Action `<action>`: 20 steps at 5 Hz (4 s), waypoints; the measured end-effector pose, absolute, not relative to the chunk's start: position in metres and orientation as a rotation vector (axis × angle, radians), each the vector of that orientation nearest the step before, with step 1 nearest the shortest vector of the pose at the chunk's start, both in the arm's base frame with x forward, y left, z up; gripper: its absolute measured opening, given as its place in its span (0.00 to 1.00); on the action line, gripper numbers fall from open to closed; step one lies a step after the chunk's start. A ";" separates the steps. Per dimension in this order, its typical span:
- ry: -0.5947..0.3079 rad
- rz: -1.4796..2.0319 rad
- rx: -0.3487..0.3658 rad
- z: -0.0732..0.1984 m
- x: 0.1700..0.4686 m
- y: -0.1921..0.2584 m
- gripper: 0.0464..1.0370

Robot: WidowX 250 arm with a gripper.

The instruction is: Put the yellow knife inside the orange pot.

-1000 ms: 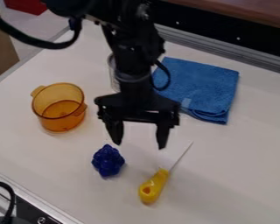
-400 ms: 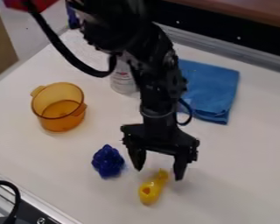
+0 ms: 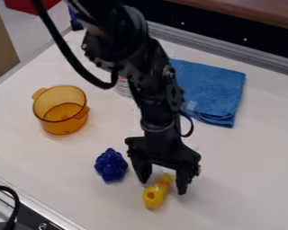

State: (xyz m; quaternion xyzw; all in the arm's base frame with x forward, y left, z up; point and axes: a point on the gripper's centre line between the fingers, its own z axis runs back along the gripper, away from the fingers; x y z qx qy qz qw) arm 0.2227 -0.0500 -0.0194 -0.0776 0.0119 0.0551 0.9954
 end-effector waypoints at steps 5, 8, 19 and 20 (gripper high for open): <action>0.070 0.093 -0.191 -0.009 0.217 -0.054 0.26; -0.168 0.482 -0.089 0.059 0.248 0.024 0.26; -0.042 0.713 0.024 0.018 0.266 0.163 0.61; 0.014 0.697 -0.017 0.029 0.265 0.164 0.89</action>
